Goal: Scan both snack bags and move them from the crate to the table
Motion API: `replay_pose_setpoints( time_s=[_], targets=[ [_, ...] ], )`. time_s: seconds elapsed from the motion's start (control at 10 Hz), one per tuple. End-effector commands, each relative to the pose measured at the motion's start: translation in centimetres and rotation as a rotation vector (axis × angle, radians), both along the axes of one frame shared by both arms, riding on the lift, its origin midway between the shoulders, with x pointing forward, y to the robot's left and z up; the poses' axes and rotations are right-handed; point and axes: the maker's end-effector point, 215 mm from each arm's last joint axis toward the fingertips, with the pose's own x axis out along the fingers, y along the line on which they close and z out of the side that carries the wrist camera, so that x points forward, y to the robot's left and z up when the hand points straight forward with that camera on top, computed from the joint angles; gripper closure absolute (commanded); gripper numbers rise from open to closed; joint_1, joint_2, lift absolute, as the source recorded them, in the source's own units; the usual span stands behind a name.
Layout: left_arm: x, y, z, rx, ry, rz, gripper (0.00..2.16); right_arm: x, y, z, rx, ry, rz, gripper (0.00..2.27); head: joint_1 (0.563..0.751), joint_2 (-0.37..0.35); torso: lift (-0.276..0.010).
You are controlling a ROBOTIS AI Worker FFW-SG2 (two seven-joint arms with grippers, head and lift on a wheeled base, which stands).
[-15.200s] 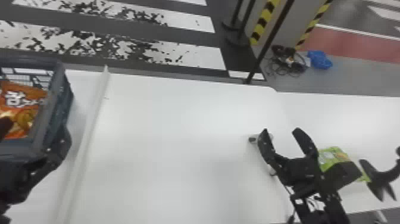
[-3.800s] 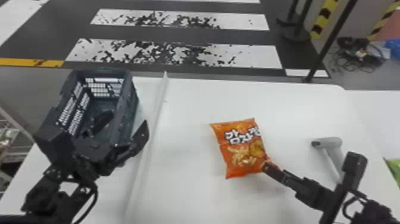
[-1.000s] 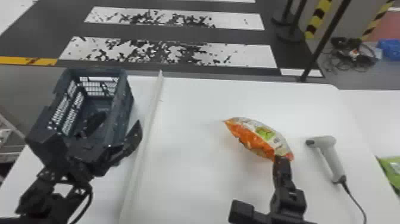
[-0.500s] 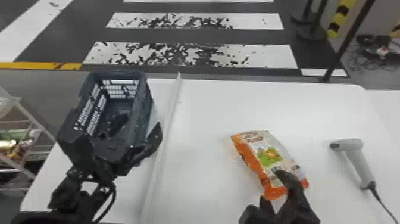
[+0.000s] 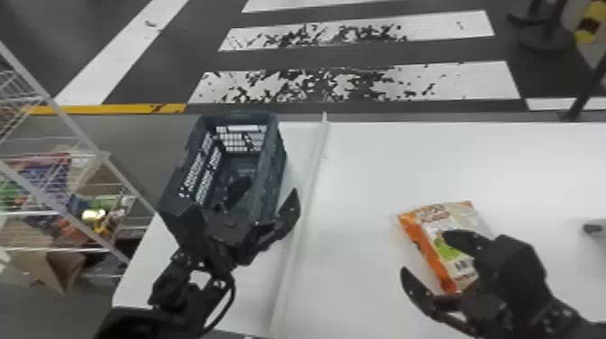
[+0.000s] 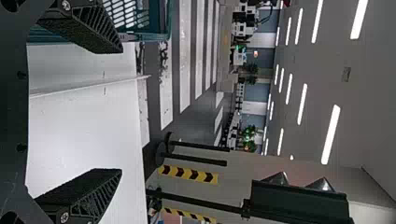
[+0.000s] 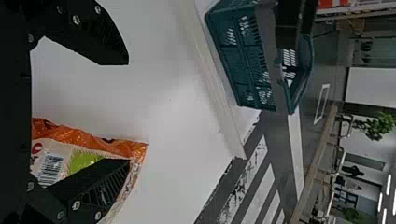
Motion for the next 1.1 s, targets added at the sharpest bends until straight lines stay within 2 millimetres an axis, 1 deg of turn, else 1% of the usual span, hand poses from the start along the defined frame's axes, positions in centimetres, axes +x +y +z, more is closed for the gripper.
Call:
replay_pose_setpoints(
  time_s=[0.0, 0.1, 0.2, 0.3, 0.4, 0.6, 0.8, 0.9, 1.0],
  targets=[
    [0.0, 0.1, -0.1, 0.0, 0.002, 0.001, 0.09, 2.5, -1.8, 1.4, 0.065, -0.015, -0.063, 1.69, 0.695, 0.222, -0.088],
    [0.0, 0.0, -0.2, -0.001, 0.004, 0.002, 0.09, 3.5, -3.7, 0.8, 0.066, -0.005, -0.115, 2.26, 0.695, 0.203, -0.088],
    [-0.1, 0.0, -0.3, -0.002, 0.006, 0.001, 0.09, 4.0, -5.2, -0.1, 0.052, 0.004, -0.143, 2.26, 0.695, 0.179, -0.088],
    [-0.1, 0.0, -0.5, -0.003, 0.009, 0.002, 0.09, 4.4, -6.6, -1.6, 0.034, 0.022, -0.167, 2.26, 0.695, 0.15, -0.088],
    [-0.1, -0.1, -0.5, -0.005, 0.01, 0.001, 0.09, 4.7, -7.6, -3.0, 0.022, 0.039, -0.183, 2.26, 0.695, 0.126, -0.088],
    [-0.2, -0.1, -0.7, -0.005, 0.013, 0.0, 0.09, 4.4, -8.5, -6.3, 0.006, 0.09, -0.193, 2.26, 0.695, 0.1, -0.088],
    [-0.3, -0.1, -0.9, -0.008, 0.018, 0.002, 0.09, 3.2, -8.7, -9.6, -0.002, 0.151, -0.191, 2.26, 0.695, 0.089, -0.088],
    [-0.3, 0.0, -1.0, -0.007, 0.019, 0.004, 0.09, 2.7, -8.2, -10.7, 0.004, 0.166, -0.186, 2.26, 0.695, 0.086, -0.088],
    [-0.3, 0.0, -1.1, -0.007, 0.022, 0.004, 0.09, 2.4, -7.4, -11.2, 0.017, 0.166, -0.177, 2.26, 0.695, 0.09, -0.088]
  ],
)
